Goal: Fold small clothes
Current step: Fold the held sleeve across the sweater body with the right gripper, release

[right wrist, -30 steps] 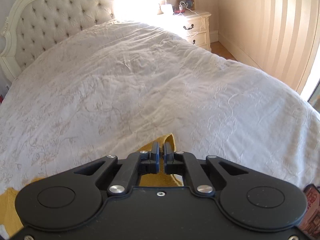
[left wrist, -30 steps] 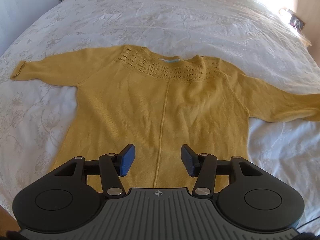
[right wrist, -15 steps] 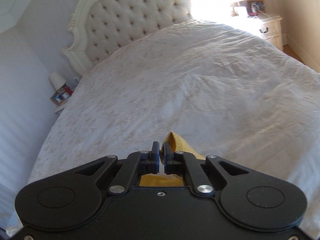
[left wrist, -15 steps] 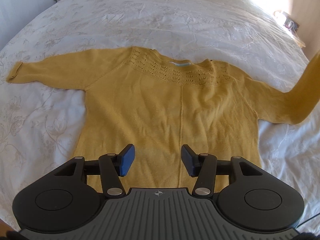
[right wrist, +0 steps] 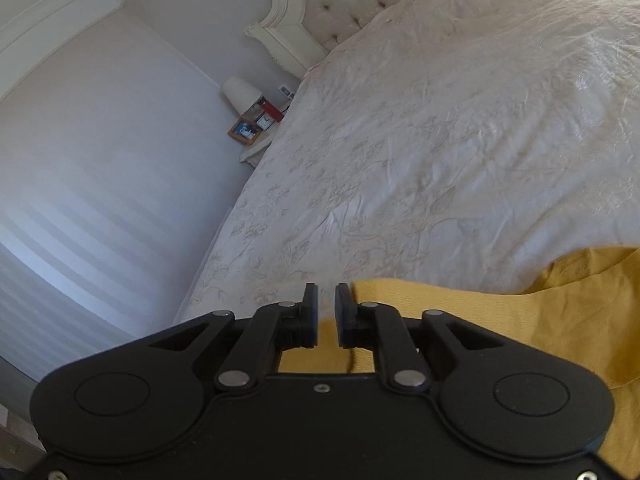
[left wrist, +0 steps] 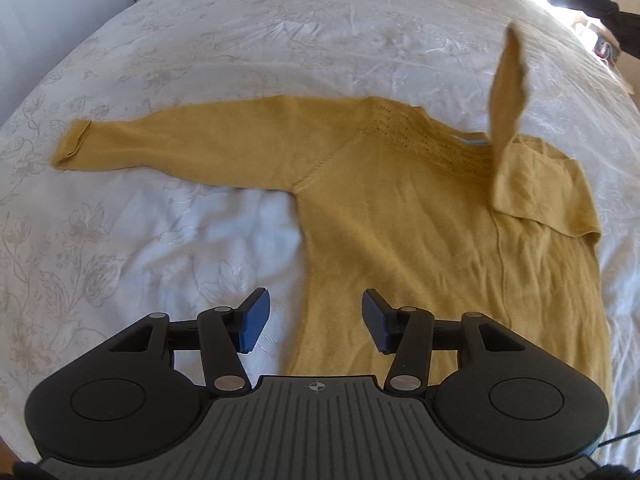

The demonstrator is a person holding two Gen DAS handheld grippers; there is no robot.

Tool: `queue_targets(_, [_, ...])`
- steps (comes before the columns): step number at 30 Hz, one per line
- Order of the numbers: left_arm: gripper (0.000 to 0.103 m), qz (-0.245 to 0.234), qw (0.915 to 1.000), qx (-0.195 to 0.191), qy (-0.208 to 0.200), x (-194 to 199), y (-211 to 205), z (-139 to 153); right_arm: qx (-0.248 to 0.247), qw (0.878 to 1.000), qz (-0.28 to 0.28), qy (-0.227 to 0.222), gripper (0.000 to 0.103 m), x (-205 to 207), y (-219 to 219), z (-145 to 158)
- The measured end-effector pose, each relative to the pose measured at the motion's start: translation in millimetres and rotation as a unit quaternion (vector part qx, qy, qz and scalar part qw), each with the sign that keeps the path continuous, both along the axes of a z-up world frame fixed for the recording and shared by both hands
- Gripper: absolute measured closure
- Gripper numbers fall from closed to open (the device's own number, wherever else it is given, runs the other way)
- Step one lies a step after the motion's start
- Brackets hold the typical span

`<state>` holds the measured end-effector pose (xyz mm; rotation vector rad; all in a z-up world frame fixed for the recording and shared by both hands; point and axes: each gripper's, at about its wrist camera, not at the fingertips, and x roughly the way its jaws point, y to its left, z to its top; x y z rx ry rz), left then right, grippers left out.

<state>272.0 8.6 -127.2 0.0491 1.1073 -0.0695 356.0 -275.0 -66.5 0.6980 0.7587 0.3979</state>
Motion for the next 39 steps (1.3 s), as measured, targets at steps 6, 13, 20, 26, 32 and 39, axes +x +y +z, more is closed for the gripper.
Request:
queue_targets(6, [0.053, -0.013, 0.9995, -0.029, 0.005, 17.4, 14.4, -9.5, -0.082, 0.996, -0.001, 0.025, 0.045, -30.0, 19.1, -26.2])
queue_targets(13, [0.053, -0.055, 0.9952, -0.081, -0.004, 54.9, -10.6, -27.5, -0.196, 0.978, -0.033, 0.069, 0.022, -72.5, -12.3, -64.6])
queue_targets(20, [0.053, -0.081, 0.9906, -0.111, 0.001, 96.4, -46.3, -53.8, -0.221, 0.969, -0.049, 0.100, 0.008, -84.7, -39.7, -94.6])
queue_targets(26, [0.053, -0.057, 0.9914, -0.114, 0.027, 120.1, -60.9, -83.3, -0.205, 0.971, -0.044, 0.117, 0.008, -75.2, -50.5, -114.2])
queue_targets(32, [0.053, -0.007, 0.9937, -0.106, 0.038, 133.4, -58.4, -96.7, -0.189, 0.975, -0.024, 0.116, 0.008, -63.3, -48.6, -125.7])
queue_targets(39, [0.095, -0.004, 0.9968, -0.078, 0.018, 137.8, -63.2, -91.0, -0.173, 0.976, -0.037, 0.130, 0.008, -68.6, -53.8, -129.5])
